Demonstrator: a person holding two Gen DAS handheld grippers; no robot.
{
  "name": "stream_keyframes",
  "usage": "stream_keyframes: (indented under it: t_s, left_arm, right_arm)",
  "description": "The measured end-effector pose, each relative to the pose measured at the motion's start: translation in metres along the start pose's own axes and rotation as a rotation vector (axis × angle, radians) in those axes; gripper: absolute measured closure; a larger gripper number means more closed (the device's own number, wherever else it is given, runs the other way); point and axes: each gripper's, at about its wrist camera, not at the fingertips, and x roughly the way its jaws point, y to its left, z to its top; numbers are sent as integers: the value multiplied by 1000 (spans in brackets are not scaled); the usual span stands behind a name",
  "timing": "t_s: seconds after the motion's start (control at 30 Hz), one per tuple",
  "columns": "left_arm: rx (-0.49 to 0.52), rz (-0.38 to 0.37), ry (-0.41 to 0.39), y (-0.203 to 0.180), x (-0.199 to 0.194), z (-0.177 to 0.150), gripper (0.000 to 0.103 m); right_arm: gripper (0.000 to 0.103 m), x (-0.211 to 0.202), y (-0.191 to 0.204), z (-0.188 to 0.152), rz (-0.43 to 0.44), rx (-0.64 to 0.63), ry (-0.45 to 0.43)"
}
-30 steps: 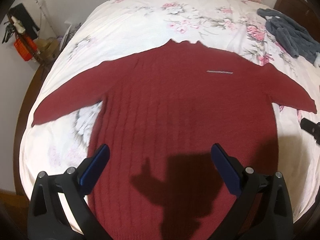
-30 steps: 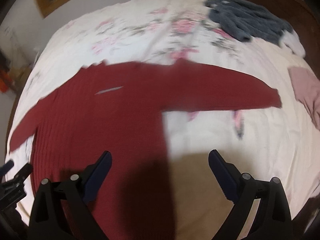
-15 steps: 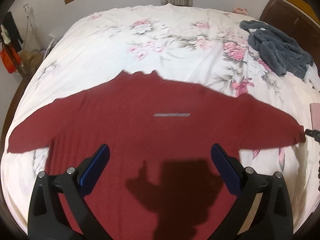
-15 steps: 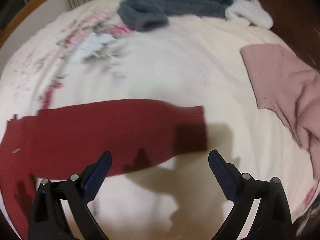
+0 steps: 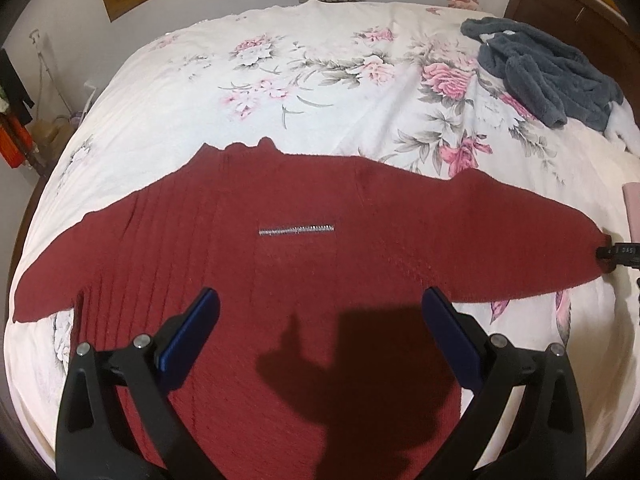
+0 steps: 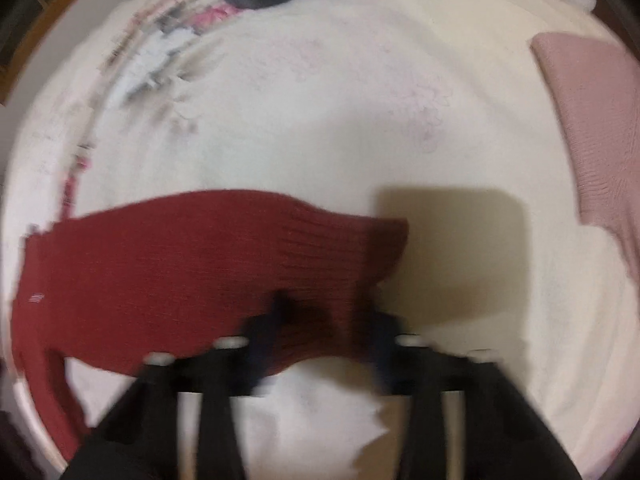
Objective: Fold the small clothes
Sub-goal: 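Grasp the red sweater's sleeve cuff with the right gripper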
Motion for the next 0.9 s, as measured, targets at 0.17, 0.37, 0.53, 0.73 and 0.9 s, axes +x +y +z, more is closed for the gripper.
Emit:
stream_keyframes:
  t_s: [0.17, 0.37, 0.53, 0.73, 0.9]
  left_arm:
    - [-14, 0, 11, 6, -1, -6, 3]
    - [-20, 13, 19, 17, 0, -10, 3]
    - [-39, 27, 21, 38, -3, -14, 3]
    - [-73, 44, 27, 70, -4, -21, 3]
    - [-101, 48, 31, 91, -3, -24, 3]
  right_arm:
    - [97, -34, -13, -9, 35, 33, -69]
    - [97, -24, -37, -12, -47, 95, -21]
    - [97, -17, -18, -19, -137, 97, -51]
    - [97, -66, 43, -28, -55, 31, -195]
    - [97, -73, 147, -25, 102, -152, -191]
